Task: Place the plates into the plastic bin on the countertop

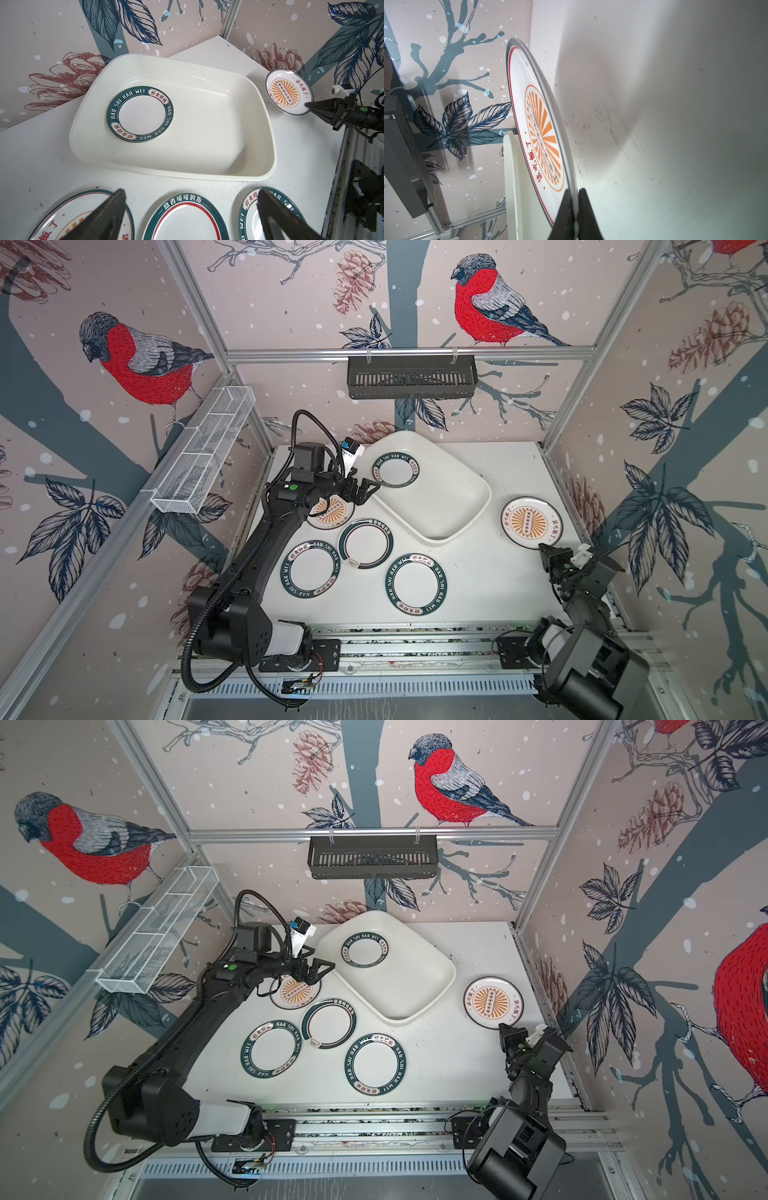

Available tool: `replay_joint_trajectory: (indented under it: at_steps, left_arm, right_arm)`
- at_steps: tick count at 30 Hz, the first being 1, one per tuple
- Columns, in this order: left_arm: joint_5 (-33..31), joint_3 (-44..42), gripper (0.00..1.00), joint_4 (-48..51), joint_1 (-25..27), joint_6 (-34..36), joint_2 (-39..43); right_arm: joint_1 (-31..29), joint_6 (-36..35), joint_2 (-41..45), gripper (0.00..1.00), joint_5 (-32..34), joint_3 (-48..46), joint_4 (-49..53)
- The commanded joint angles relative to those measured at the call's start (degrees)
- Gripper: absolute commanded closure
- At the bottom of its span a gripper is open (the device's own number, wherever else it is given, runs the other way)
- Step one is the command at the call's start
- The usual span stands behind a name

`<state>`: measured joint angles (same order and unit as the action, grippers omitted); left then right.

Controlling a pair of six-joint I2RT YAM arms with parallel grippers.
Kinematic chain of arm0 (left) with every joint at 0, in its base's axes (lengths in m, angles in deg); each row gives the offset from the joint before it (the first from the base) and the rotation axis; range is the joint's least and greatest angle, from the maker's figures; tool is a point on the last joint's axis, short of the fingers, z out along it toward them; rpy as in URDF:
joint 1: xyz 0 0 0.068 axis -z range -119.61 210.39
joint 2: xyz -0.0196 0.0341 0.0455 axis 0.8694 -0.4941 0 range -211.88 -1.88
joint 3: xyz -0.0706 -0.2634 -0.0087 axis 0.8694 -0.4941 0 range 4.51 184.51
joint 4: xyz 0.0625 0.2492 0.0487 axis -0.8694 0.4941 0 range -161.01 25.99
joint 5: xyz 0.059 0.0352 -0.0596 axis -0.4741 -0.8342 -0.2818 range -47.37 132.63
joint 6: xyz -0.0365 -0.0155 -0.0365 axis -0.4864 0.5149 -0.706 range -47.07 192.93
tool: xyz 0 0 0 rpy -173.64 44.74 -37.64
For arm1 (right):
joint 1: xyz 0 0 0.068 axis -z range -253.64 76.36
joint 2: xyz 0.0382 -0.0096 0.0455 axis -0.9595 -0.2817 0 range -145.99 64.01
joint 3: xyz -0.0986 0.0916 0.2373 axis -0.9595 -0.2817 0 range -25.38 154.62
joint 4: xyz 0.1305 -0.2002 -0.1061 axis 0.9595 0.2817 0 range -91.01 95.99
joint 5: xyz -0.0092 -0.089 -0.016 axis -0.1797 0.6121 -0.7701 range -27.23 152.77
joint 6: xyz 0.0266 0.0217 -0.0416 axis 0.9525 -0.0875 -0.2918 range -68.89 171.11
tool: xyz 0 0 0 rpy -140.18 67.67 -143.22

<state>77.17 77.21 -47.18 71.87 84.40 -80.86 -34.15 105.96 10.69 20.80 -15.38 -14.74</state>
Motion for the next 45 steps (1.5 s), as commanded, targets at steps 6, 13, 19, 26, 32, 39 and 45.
replay_joint_trajectory:
  at_steps: [6,13,19,26,32,39,45]
  left_arm:
    - [1.2,1.1,0.02,0.8,0.1,0.3,-0.5]
    - [1.1,1.0,0.02,0.8,0.1,0.1,-0.6]
    - [1.1,1.0,0.02,0.7,0.2,0.0,-0.6]
    - [1.5,1.0,0.02,0.3,0.2,-0.4,-0.5]
    - [1.6,1.3,0.02,0.2,0.3,-0.7,-0.6]
    - [1.2,1.2,0.02,0.2,0.3,-0.8,-0.3]
    - [0.9,1.3,0.02,0.4,0.3,-0.8,0.1]
  right_arm:
    - [2.6,-2.4,3.5,0.97,-3.3,2.1,5.6]
    - [2.8,-3.3,5.5,0.97,-3.8,5.4,9.0]
    - [2.6,-3.0,6.5,0.97,-4.6,7.9,10.1]
    - [-1.4,-3.9,5.5,0.97,-2.1,13.2,12.0]
    - [-9.1,-3.3,2.4,0.97,2.4,18.9,11.9]
    - [-19.0,-0.1,-2.2,0.97,7.6,23.6,8.0]
    - [-28.0,2.1,-6.8,0.97,12.4,27.3,4.3]
